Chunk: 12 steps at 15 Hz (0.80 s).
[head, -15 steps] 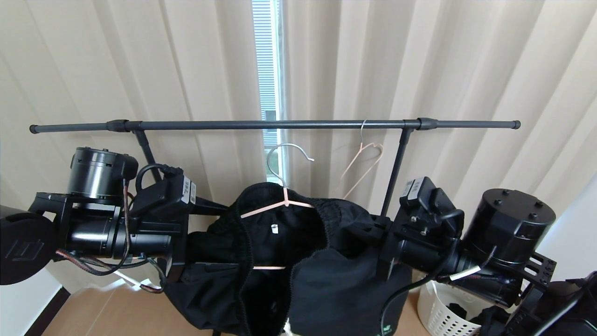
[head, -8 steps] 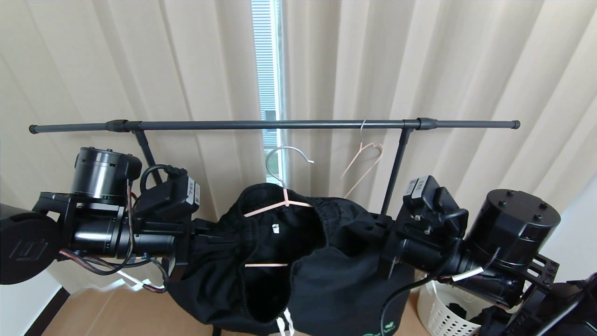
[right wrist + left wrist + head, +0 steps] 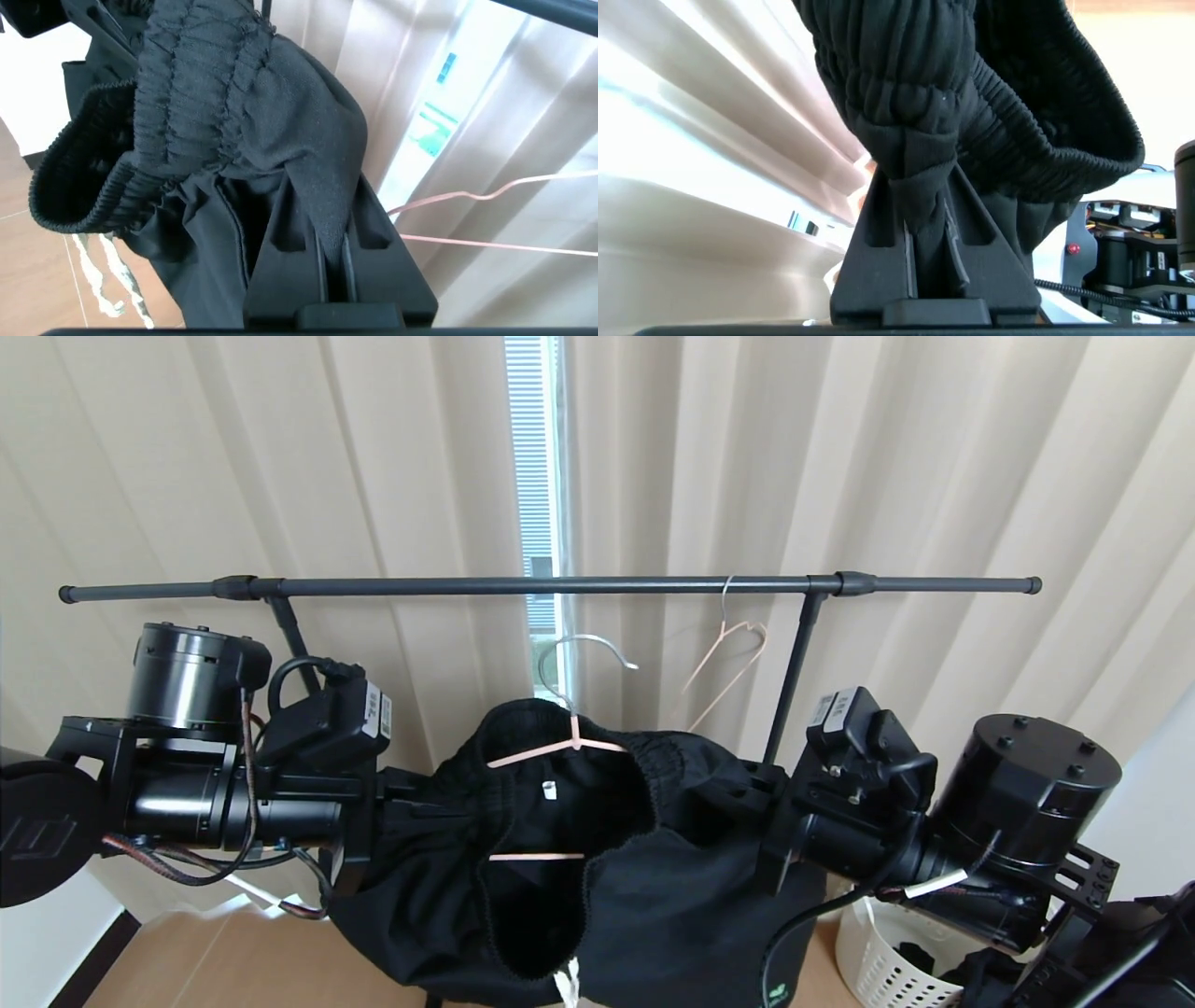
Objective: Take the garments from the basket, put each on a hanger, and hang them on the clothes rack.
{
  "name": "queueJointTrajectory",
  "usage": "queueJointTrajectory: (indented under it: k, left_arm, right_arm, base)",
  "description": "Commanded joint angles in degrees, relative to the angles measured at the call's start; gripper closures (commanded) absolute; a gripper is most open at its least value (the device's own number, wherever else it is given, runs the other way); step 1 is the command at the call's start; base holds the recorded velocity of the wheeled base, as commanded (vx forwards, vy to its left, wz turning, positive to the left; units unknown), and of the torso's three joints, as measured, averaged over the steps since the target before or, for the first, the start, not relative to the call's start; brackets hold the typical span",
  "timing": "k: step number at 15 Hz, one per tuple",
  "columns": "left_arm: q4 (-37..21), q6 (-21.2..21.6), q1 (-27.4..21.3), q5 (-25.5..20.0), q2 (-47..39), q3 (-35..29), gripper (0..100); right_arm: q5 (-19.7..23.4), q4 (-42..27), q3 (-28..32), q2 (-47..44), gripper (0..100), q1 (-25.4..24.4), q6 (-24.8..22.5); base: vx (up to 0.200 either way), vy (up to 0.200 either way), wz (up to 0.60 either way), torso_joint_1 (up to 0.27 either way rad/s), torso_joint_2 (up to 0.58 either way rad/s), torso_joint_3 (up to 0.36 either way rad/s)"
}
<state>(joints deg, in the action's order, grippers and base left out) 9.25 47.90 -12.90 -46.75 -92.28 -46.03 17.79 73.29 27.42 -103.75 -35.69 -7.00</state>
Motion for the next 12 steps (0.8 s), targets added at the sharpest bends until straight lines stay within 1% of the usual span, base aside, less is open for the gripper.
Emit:
queueJointTrajectory:
  k: [1,2,4,5,6,9,10,12]
  left_arm:
    - [0.1,-0.1,0.2,0.0,1.1,0.1,100]
    - [0.1,-0.4,0.3,0.0,1.4,0.1,100]
    - [0.1,-1.2,0.4,0.0,2.2,0.2,100]
    - [0.0,-1.3,1.2,0.0,3.2,0.4,100]
    - [0.0,-1.4,1.4,0.0,3.5,0.7,100]
    - [0.1,-1.6,1.6,-0.2,4.6,2.1,100]
    - [0.1,-1.6,2.1,-0.3,5.5,2.9,100]
    - [0.1,-1.4,2.1,-0.4,6.7,3.6,100]
  right_arm:
    - [0.1,-0.1,-0.3,0.2,0,0.5,-0.2]
    - [0.3,-0.1,-0.8,0.4,0,0.9,-0.2]
    - [5.2,-0.2,-2.3,2.2,0,3.4,-1.8]
    - [6.5,-0.2,-2.5,2.8,0,5.6,-2.6]
    - [6.6,-0.2,-2.6,2.9,0,6.0,-2.7]
    - [12.0,-0.2,-3.4,4.1,0,8.9,-4.3]
    - [13.2,-0.2,-3.9,4.0,0,9.9,-4.6]
    - [13.3,-0.2,-3.9,3.7,0,10.9,-4.8]
  base:
    - [0.000,0.000,0.00,0.000,0.00,0.000]
    - [0.000,0.000,0.00,0.000,0.00,0.000]
    - [0.000,0.000,0.00,0.000,0.00,0.000]
    - [0.000,0.000,0.00,0.000,0.00,0.000]
    - [0.000,0.000,0.00,0.000,0.00,0.000]
    - [0.000,0.000,0.00,0.000,0.00,0.000]
    - [0.000,0.000,0.00,0.000,0.00,0.000]
    - [0.000,0.000,0.00,0.000,0.00,0.000]
